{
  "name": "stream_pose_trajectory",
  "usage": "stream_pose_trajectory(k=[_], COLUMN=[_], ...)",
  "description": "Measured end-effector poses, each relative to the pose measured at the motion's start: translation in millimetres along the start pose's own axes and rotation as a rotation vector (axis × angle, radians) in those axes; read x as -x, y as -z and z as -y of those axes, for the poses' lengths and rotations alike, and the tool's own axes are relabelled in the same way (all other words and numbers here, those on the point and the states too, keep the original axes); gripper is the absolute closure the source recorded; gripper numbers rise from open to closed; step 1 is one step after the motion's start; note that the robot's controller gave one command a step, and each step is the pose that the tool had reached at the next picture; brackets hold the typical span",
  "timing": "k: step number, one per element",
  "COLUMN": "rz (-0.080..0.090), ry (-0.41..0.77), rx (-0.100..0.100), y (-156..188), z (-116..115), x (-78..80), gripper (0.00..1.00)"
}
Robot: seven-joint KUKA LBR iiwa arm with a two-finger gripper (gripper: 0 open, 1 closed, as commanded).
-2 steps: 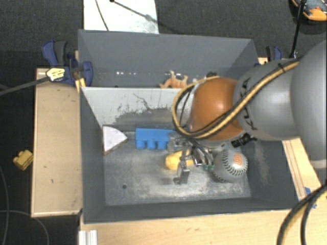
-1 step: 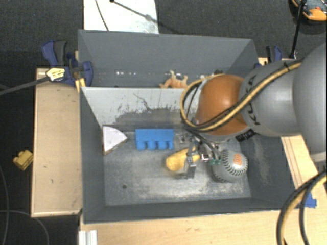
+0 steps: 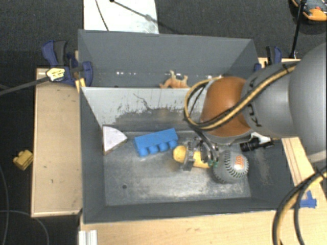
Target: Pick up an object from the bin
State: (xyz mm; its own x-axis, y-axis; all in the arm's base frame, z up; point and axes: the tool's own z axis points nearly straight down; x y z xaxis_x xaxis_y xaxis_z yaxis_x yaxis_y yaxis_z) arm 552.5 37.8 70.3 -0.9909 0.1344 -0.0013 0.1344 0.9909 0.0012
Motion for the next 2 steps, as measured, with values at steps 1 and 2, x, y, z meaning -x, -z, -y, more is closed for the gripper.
stream_pose_trajectory(k=[1, 2], rz=[0.000, 0.002], ry=[-0.001, -0.017], rx=[0.000, 0.000], y=[0, 131], z=[0, -36], x=[0.0, 33.4], gripper=[1.00, 1.00])
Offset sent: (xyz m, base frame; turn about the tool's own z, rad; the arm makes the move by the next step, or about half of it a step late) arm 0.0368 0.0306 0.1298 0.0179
